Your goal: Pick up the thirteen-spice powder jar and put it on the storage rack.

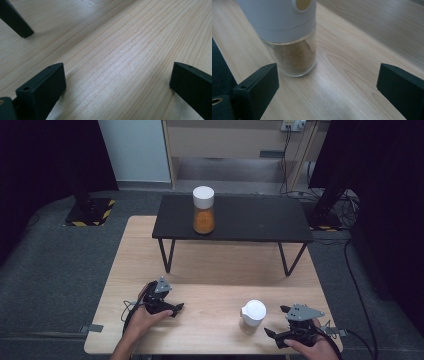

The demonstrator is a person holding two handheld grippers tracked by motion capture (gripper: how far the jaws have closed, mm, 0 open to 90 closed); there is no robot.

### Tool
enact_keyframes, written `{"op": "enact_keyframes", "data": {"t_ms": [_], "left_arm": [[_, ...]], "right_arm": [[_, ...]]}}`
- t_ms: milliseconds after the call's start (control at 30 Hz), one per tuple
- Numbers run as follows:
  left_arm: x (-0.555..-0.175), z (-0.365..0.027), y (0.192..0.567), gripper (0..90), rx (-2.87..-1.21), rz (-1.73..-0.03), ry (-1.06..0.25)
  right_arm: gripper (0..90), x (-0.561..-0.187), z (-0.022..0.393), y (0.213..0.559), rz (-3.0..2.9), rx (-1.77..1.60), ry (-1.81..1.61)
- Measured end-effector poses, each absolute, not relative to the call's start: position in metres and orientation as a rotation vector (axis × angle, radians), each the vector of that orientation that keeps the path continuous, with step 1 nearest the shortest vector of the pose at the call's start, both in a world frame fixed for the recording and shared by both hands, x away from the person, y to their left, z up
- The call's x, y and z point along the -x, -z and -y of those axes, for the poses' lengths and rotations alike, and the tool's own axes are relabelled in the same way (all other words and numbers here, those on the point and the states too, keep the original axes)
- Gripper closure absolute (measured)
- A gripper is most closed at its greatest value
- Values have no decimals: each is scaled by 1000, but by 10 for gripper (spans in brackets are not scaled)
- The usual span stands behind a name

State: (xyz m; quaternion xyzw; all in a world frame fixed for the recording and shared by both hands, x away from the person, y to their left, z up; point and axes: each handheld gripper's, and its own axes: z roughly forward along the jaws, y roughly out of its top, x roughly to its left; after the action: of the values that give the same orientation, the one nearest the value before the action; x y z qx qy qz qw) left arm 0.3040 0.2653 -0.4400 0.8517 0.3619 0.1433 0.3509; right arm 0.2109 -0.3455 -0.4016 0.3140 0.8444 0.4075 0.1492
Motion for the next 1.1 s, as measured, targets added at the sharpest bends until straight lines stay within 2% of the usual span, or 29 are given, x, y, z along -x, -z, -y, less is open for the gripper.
{"op": "enact_keyframes", "data": {"t_ms": [1100], "left_arm": [[-304, -265, 440, 0, -2205, -937, -371]], "right_arm": [[60, -222, 323, 401, -2470, -828, -1207]]}}
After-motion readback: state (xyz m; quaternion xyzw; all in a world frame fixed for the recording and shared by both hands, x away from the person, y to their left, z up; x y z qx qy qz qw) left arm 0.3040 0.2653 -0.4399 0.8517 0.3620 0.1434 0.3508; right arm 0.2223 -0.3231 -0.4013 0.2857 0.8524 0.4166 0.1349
